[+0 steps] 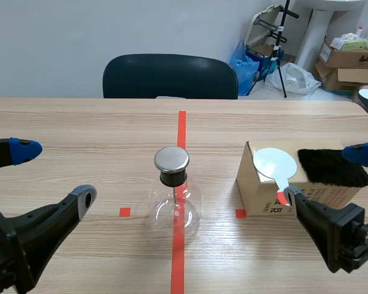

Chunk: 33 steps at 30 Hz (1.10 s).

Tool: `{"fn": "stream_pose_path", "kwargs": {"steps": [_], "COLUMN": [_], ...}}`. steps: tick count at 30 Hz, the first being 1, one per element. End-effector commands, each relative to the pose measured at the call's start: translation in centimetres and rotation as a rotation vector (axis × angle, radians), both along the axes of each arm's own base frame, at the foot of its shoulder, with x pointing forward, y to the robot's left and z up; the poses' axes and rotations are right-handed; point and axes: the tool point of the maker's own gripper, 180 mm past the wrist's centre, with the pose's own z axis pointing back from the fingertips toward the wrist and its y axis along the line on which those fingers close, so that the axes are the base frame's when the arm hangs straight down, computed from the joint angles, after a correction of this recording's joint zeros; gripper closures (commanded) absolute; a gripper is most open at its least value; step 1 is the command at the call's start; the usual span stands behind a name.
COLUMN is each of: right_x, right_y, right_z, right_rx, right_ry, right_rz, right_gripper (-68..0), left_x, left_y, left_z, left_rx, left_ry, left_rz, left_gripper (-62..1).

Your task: Do the electroscope experiment

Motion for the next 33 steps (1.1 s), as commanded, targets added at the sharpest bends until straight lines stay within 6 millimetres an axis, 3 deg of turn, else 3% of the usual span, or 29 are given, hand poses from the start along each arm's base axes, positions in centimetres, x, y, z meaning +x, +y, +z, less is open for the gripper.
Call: {"fn": "stream_pose_path", "kwargs": {"steps": [1,23,28,33], "right_x": [0.4,-0.1,-1.6,-3.6], "right_y": [0.1,0.4,0.9,0.7], "right_z": [0.8,1.1,0.1,-2.0], "right_rx": [0.007,0.006,-0.130,-0.321], "right_ry": [-0.025,-0.052,-0.094,-0.089], "right_rz": [0.004,0.021,0.107,0.183], "right_gripper": [-67.9,-67.9,-67.9,-67.9], "left_x": [0.1,0.1,0.1,0.1], "left_y": [-0.3,-0.3,-0.3,-0.3], "left_z": [1.0,1.0,1.0,1.0], "left_rx": [-0.025,-0.025,-0.025,-0.025], "left_ry": [-0.026,-0.026,-0.026,-0.026], "left_rz": [0.001,0.001,0.001,0.001], "left_gripper": [-62.3,-62.3,-62.3,-62.3]}}
